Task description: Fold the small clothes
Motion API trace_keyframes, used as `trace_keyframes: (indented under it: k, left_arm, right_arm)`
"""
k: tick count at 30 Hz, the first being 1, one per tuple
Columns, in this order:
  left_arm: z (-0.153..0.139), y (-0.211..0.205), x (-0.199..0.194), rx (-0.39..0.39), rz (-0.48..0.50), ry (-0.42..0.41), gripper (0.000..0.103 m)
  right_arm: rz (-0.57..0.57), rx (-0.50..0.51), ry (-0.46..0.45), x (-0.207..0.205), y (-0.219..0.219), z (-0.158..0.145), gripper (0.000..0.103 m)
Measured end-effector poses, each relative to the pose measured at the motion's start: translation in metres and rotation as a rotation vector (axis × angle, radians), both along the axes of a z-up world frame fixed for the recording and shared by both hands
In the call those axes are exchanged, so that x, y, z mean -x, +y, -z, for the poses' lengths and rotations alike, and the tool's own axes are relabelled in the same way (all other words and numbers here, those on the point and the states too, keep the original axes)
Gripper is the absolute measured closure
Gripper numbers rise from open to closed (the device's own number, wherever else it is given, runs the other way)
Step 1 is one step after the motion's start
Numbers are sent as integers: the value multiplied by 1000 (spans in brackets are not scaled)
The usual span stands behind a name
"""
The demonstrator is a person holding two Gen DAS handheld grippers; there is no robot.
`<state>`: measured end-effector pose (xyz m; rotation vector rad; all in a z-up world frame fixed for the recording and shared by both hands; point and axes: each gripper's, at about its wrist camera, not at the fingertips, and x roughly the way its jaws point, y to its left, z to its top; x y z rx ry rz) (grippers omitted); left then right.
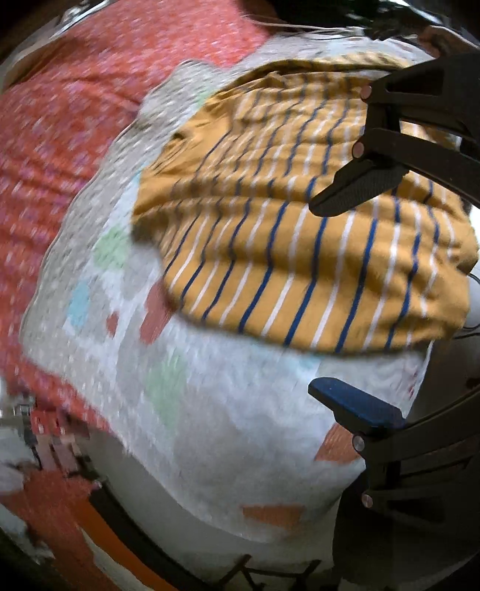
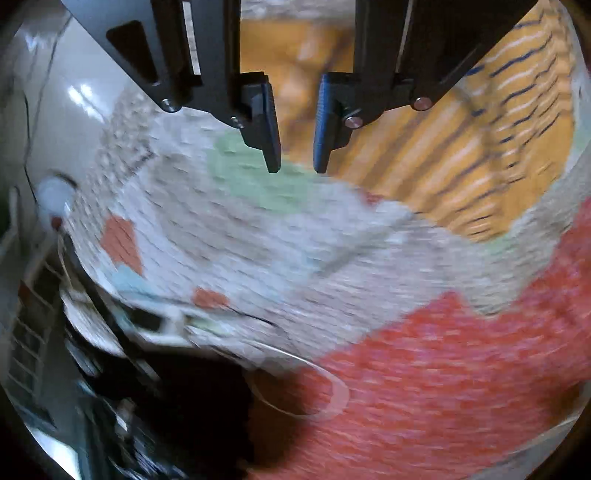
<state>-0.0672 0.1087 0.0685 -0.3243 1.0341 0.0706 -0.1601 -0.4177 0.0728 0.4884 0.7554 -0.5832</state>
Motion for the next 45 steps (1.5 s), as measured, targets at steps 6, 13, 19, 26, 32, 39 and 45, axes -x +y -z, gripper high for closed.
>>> trace_keyframes:
  k: [6, 13, 19, 26, 32, 39, 45]
  left_arm:
    - [-7, 48, -18, -60, -94, -66, 15]
    - [3, 85, -36, -140, -158, -130, 15]
    - [30, 119, -32, -143, -202, -124, 15]
    - [47, 161, -27, 24, -277, -91, 15]
    - [51, 184, -22, 137, -329, -93, 15]
    - [50, 188, -20, 180, -326, -98, 15]
    - [48, 190, -18, 188, -342, -114, 15]
  right_arm:
    - [-613, -241, -84, -65, 143, -28, 83]
    - [-1061, -500, 69, -117, 323, 8, 83]
    - [-1062, -372, 230, -135, 378, 52, 83]
    - [-1092, -184, 290, -137, 411, 49, 84]
    - [-1066, -19, 273, -131, 412, 26, 85]
    - [-990, -93, 330, -139, 405, 45, 50]
    - [-1038, -54, 300, -139, 428, 20, 100]
